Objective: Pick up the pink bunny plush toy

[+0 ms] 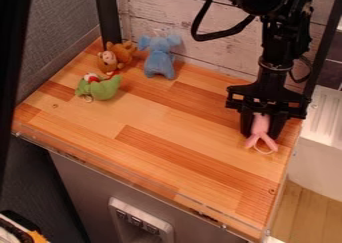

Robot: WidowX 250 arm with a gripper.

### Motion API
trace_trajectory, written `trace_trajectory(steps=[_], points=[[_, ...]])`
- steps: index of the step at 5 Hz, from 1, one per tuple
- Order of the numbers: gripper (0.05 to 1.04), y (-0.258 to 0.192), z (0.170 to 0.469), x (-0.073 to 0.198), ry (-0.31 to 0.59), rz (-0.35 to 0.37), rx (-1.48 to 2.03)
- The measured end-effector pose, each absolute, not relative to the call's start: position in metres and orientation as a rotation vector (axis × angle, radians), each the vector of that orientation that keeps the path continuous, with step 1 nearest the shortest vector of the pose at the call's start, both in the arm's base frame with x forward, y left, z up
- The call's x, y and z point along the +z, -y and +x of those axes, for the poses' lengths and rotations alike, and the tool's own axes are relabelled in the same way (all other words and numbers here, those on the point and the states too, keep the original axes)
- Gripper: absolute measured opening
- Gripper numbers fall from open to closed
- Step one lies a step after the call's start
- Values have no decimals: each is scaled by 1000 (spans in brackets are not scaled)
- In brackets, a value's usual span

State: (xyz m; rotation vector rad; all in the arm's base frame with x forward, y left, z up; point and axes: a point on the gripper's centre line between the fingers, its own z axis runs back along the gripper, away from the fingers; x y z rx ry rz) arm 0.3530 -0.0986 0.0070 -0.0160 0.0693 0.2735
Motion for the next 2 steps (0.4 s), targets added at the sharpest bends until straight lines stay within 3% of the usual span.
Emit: trace_trajectory(steps=[2], points=[[507,103,351,16,-109,-3,102]])
